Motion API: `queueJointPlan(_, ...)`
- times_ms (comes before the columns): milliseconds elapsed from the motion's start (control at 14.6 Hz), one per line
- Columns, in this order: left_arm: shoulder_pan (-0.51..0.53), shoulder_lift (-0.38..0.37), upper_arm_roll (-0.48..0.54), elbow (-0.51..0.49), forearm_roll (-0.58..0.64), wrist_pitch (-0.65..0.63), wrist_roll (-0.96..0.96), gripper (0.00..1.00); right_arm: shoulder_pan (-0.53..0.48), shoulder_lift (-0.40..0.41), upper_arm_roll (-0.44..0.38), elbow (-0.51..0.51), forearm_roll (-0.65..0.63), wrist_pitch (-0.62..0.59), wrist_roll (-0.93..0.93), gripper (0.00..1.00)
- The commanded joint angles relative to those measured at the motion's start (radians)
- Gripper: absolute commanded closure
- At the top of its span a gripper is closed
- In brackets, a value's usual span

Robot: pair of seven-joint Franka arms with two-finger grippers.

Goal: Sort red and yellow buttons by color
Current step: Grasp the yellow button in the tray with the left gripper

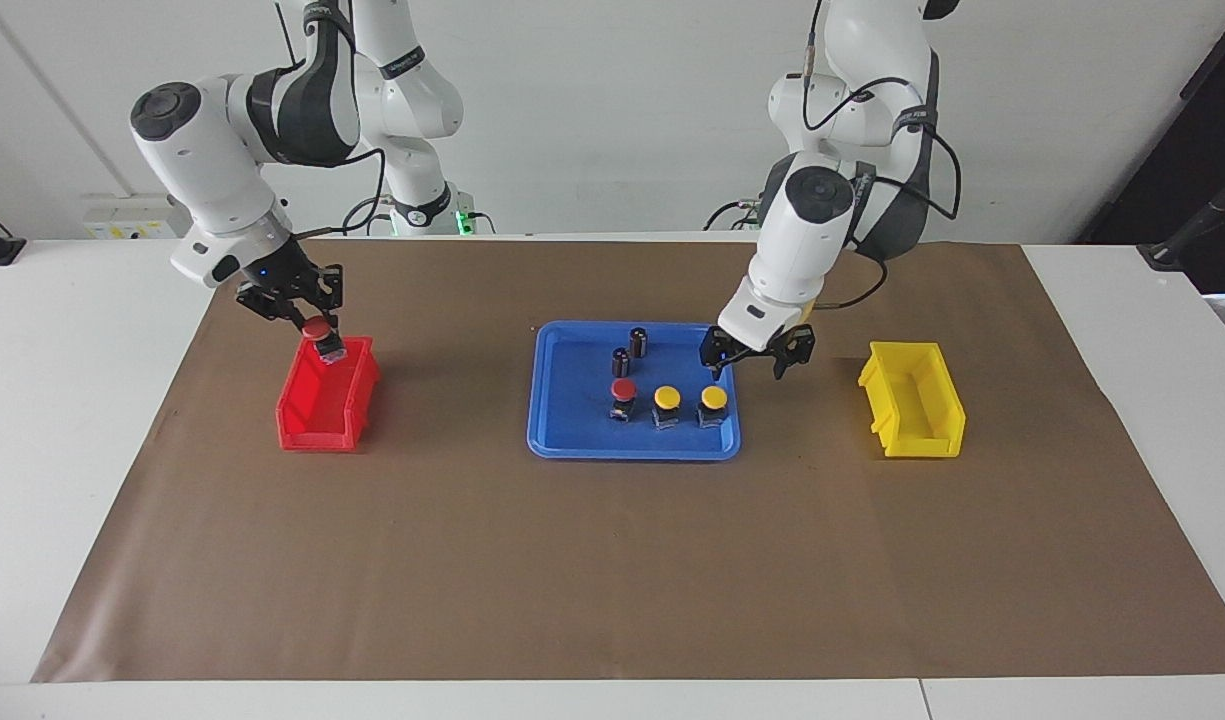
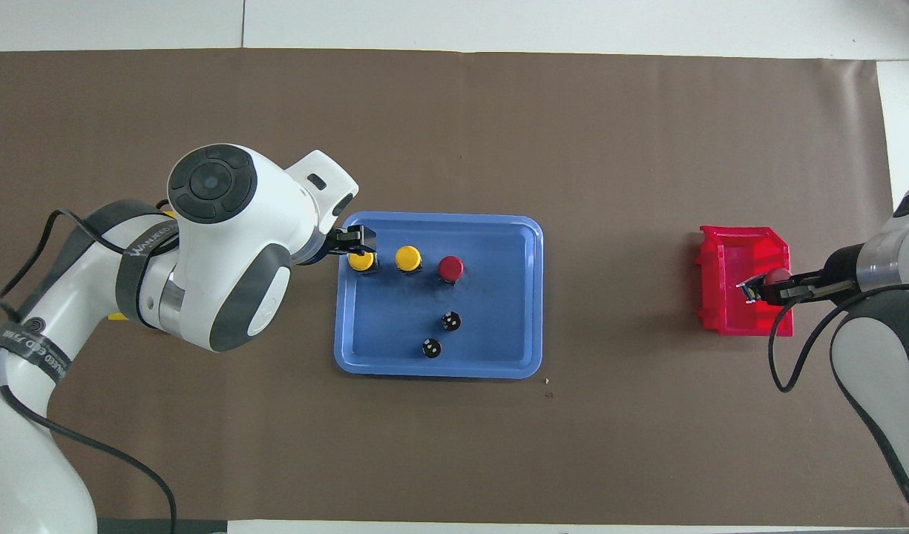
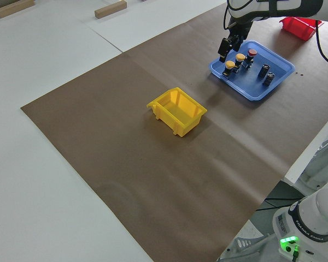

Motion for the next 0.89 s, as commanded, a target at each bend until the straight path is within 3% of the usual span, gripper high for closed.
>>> queueJointPlan(0, -0.03, -0.009, 0.016, -0.052, 0.005, 0.067, -0.033, 0.0, -0.007, -0.014, 0.0, -0.073, 0.002, 0.082, -0.041, 0.84)
queueJointPlan(547, -0.067, 0.029, 0.016, -0.079, 0.005, 0.127, -0.097, 0.03, -0.05, 0.015, 0.0, -0.18, -0.003, 0.217, -0.1, 0.84)
queueJointPlan(821, -0.075, 0.054, 0.016, -0.079, 0.005, 0.164, -0.212, 0.41, -0.044, 0.041, 0.0, -0.215, -0.004, 0.288, -0.102, 0.84)
